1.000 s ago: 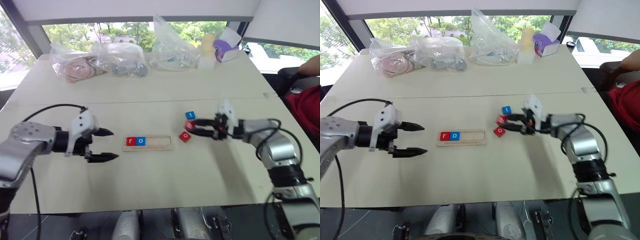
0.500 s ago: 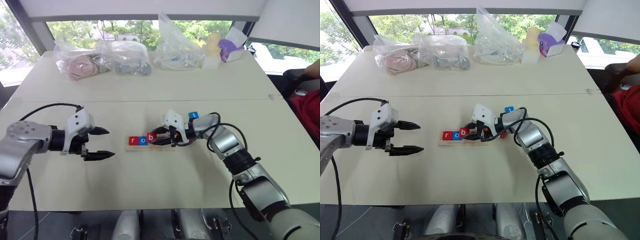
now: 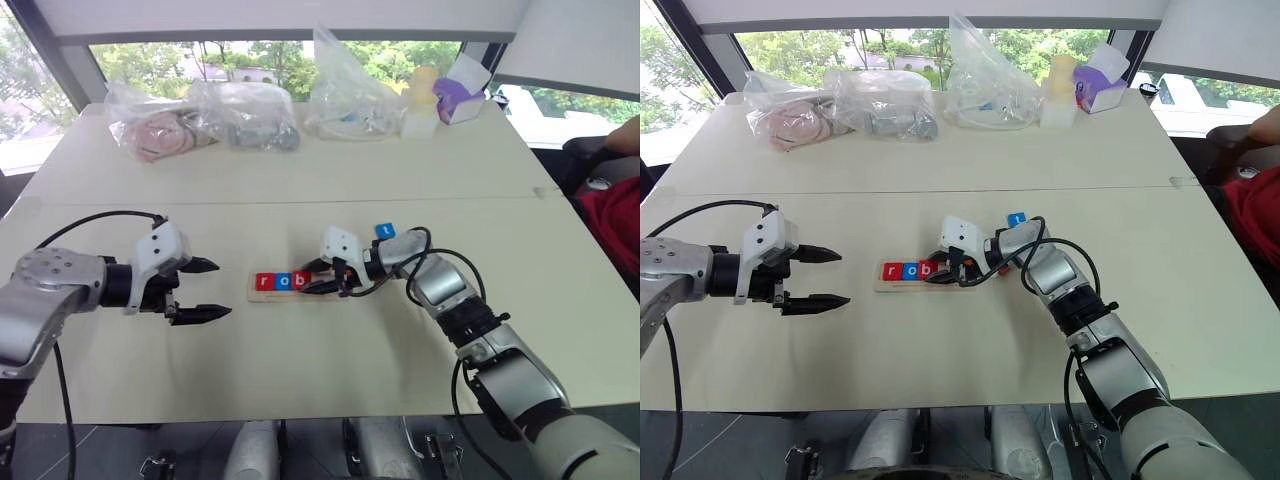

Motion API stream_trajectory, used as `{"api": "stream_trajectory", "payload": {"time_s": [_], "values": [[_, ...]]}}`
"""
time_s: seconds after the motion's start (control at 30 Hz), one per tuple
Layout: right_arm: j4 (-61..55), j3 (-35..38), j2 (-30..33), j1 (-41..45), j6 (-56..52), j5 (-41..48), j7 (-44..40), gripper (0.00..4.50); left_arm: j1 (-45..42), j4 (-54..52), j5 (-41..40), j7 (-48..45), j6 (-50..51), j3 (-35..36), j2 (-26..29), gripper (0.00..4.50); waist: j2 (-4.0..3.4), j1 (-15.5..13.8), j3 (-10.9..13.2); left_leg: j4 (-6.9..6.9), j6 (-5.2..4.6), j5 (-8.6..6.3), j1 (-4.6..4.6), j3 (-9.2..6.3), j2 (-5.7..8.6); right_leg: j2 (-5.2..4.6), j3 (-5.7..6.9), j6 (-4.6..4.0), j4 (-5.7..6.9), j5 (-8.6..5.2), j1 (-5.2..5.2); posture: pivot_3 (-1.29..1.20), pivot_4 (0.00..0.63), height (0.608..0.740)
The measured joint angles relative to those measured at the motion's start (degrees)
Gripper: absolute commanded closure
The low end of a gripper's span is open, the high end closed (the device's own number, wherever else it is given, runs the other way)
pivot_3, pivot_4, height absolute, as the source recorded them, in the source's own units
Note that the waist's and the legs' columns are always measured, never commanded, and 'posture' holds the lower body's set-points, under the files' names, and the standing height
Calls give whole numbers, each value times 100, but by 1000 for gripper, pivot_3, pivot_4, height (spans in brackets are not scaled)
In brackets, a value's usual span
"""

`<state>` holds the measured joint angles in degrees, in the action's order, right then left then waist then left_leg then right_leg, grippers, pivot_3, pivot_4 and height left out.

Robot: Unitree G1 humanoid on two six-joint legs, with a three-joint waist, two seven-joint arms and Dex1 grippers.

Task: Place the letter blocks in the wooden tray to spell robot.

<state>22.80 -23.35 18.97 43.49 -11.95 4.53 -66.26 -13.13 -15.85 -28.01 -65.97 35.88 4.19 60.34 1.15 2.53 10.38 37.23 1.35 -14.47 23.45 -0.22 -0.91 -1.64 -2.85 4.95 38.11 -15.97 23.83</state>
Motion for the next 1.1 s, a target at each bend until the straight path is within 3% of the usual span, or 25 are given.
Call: {"api": "stream_trajectory", "payload": {"time_s": [0.2, 0.37, 0.43, 0.63, 0.8, 1.1], "values": [[126, 3, -48, 27, 41, -101, 2, 3352, -18, 0, 0, 26, 1, -4, -69, 0, 0, 2, 0, 0, 0, 0, 0, 0, 0, 1, 0, 0, 0, 0, 0, 0, 150, 735], [256, 18, -128, 49, 61, -111, 48, 748, -53, 0, 2, 61, 7, -8, -97, 0, 0, 0, 0, 0, 0, 0, 0, 0, 0, 0, 0, 0, 0, 0, 0, 0, 150, 735], [267, 27, -148, 57, 61, -111, 67, 59, -76, 0, 2, 74, 7, -9, -97, 0, 0, 1, 0, 0, 0, 0, 0, 0, 0, 0, 0, 0, 0, 0, 0, 0, 150, 735], [48, 198, 0, 40, -15, -95, 136, 59, -78, -16, 1, 96, 15, -11, -99, 0, -2, -2, 1, 0, 0, 0, 0, 0, 1, -2, 0, 0, 0, 0, 0, 0, 150, 735], [-1194, 958, 548, -273, -735, 247, 405, 59, -85, -105, -105, 133, 119, 6, -153, 0, -1, -41, 0, 0, 0, 0, 1, -4, 2, -6, 1, 0, -2, 0, -5, 0, 150, 735], [-3426, 2321, 655, -1957, -2943, 693, 2299, 59, -570, -527, -729, 315, 562, -98, -734, 0, 1, -10, -1, 1, 1, 0, -5, -7, 1, 3, -1, 0, 2, 0, -8, 0, 150, 735]]}}
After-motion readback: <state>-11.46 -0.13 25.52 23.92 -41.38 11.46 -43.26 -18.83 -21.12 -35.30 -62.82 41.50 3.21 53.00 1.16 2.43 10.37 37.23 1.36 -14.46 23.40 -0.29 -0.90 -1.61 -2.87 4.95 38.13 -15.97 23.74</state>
